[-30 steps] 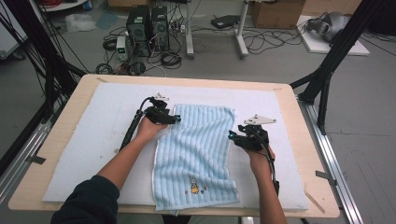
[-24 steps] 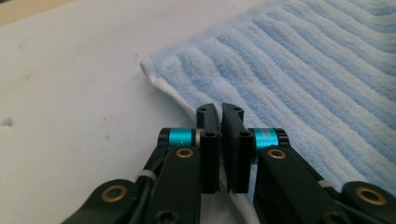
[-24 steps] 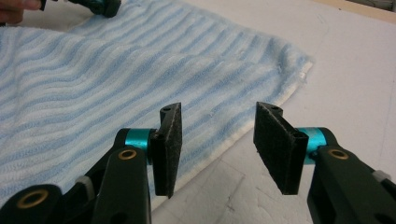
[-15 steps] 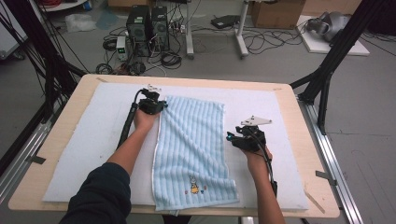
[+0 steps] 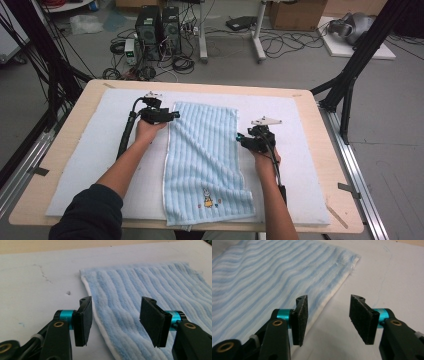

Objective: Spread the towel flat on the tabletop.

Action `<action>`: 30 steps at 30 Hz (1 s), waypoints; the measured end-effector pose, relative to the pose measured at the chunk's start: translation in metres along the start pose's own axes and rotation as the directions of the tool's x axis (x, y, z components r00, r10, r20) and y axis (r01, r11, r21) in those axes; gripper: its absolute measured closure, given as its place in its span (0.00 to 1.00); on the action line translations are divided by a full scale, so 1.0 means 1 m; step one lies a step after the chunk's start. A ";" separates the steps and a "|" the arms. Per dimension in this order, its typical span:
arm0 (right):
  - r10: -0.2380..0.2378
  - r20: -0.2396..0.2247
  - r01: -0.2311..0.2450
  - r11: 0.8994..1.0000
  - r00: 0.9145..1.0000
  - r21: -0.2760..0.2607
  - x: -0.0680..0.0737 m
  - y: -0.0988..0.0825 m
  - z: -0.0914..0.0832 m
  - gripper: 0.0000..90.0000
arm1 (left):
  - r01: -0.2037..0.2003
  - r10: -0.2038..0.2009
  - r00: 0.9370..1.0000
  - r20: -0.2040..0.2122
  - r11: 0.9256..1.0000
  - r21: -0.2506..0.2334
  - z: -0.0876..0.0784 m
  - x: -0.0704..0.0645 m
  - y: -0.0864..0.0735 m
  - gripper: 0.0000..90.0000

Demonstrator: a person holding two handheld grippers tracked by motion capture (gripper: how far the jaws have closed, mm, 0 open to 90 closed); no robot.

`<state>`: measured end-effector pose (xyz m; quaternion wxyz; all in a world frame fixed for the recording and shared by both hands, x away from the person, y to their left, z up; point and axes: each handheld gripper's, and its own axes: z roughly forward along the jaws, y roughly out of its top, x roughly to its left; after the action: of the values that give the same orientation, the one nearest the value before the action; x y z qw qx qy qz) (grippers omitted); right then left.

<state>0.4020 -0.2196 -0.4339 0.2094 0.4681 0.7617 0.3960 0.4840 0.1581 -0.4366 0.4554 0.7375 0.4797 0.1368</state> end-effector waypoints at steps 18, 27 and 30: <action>0.108 0.198 -0.114 0.993 0.974 0.021 -0.023 0.022 0.048 0.92 | -0.013 0.012 0.999 0.044 1.000 0.025 -0.013 0.002 -0.014 0.42; 0.065 0.024 -0.066 0.998 0.998 0.008 -0.020 0.019 0.028 0.69 | -0.094 0.091 0.995 0.033 0.992 0.079 -0.006 -0.018 -0.026 0.43; 0.050 -0.036 -0.049 0.998 0.998 0.043 -0.013 0.017 0.028 0.62 | -0.171 0.173 0.985 -0.012 0.982 0.080 -0.007 -0.024 -0.029 0.45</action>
<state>0.4370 -0.2151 -0.4378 0.1756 0.4838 0.7618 0.3933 0.4509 0.1453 -0.4506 0.4080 0.7922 0.4234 0.1636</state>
